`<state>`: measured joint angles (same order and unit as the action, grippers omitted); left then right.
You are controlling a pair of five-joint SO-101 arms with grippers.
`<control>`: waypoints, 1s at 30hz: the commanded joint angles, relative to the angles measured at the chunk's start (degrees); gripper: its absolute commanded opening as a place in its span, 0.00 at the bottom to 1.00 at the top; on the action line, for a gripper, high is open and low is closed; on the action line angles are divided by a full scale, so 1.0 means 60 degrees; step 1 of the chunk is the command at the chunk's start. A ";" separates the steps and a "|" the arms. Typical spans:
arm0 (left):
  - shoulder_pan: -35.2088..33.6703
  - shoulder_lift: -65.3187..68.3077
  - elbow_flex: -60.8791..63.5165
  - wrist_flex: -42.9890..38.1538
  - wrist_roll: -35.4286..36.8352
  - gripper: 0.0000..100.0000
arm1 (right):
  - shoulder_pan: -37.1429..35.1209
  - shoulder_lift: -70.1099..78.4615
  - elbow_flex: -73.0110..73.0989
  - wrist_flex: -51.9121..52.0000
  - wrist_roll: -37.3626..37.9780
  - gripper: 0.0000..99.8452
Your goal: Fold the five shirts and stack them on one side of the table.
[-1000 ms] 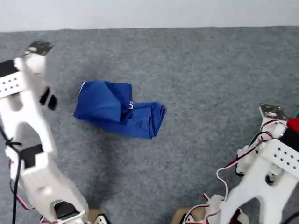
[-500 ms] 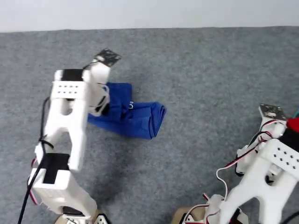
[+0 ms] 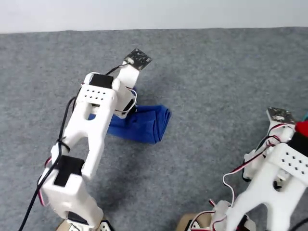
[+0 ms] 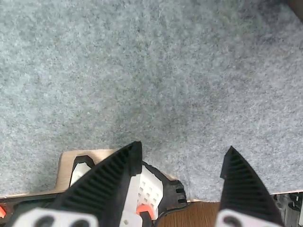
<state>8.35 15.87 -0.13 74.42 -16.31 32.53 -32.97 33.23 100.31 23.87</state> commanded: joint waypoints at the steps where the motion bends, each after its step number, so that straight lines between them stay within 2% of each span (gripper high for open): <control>1: -0.0366 0.0322 -0.0125 -0.0176 0.0029 0.15 | -0.0051 -0.0330 -0.0029 0.0330 0.0015 0.28; 3: -0.0659 0.0366 -0.0154 -0.0147 0.0029 0.12 | -0.0051 -0.0330 -0.0029 0.0330 0.0015 0.28; 7: -0.1114 0.0147 -0.0549 0.0396 0.0000 0.00 | -0.0051 -0.0330 -0.0029 0.0330 0.0015 0.28; 15: -0.1846 -0.1612 -0.1253 0.1832 -0.0454 0.00 | -0.0066 -0.0330 -0.0029 0.0330 0.0029 0.28; 18: -0.2681 -0.2300 -0.1223 0.2081 -0.0513 0.00 | -0.0066 -0.0330 -0.0029 0.0330 0.0029 0.28; 25: -0.5392 -0.2828 -0.1165 0.2505 -0.1612 0.00 | -0.0066 -0.0330 -0.0029 0.0330 0.0029 0.28; 30: -0.6930 -0.2022 -0.0300 0.1465 -0.1861 0.00 | -0.0110 -0.0330 -0.0029 0.0330 0.0029 0.28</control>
<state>-28.48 2.59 -3.30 86.90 -26.59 32.53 -32.97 33.23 100.31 23.87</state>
